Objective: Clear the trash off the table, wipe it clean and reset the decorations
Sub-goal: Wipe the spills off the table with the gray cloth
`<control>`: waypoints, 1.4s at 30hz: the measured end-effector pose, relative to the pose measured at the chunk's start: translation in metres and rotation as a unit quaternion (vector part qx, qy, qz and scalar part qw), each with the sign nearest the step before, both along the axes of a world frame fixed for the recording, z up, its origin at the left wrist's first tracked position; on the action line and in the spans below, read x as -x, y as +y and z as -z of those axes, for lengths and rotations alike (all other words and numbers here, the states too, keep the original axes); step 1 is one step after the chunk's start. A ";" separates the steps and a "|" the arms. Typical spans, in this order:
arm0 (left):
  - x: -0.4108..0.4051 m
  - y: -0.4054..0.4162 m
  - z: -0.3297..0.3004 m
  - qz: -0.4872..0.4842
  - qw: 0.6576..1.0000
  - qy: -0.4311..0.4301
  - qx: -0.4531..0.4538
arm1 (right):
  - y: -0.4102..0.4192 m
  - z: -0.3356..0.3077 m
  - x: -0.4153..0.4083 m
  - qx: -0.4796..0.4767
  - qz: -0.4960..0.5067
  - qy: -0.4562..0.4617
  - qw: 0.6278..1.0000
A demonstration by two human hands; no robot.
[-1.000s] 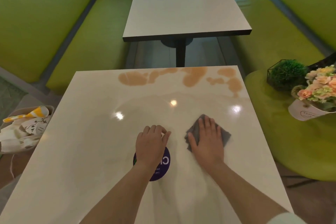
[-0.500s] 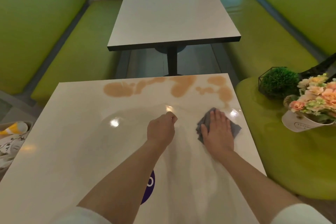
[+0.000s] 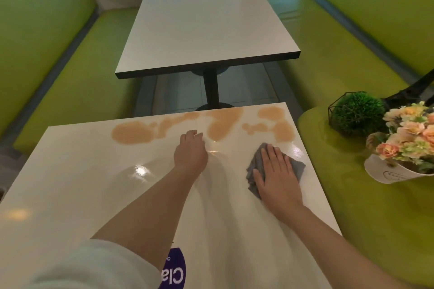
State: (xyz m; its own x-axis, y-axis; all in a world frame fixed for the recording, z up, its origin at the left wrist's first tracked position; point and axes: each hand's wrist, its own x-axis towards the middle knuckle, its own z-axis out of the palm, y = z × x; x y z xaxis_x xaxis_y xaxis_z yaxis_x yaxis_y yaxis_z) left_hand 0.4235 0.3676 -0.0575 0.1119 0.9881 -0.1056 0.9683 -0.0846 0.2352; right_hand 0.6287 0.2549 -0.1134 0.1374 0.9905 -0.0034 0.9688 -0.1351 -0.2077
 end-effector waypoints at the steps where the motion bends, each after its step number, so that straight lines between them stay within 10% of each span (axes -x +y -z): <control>1: -0.001 0.005 0.000 -0.013 1.000 -0.006 0.002 | -0.006 -0.001 -0.004 -0.001 -0.021 0.002 1.000; 10: 0.002 0.019 0.014 -0.037 0.998 0.007 -0.054 | 0.070 -0.001 -0.047 -0.008 0.114 -0.015 0.993; 17: -0.003 0.025 0.013 -0.044 0.997 0.039 -0.039 | 0.048 -0.001 -0.022 -0.008 -0.040 0.005 0.999; 24: 0.000 0.027 0.011 -0.043 0.998 0.019 -0.046 | 0.091 -0.004 -0.034 -0.001 0.104 -0.004 0.995; 30: 0.001 0.028 0.013 -0.046 0.998 0.022 -0.042 | 0.048 -0.002 -0.001 -0.011 -0.055 0.028 0.998; 36: 0.004 0.026 0.015 -0.033 0.998 0.020 -0.046 | 0.093 -0.002 -0.025 -0.018 0.054 0.012 0.998; 42: 0.002 0.035 0.009 -0.015 0.997 0.076 -0.024 | 0.071 -0.001 0.007 -0.015 -0.134 0.062 0.989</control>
State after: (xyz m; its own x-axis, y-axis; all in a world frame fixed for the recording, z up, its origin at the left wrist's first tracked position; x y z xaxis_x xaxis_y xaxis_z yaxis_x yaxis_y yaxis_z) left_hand 0.4215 0.4023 -0.0669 0.0677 0.9952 -0.0712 0.9947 -0.0618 0.0825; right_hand 0.6219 0.3263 -0.1127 -0.1297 0.9912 0.0254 0.9361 0.1309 -0.3263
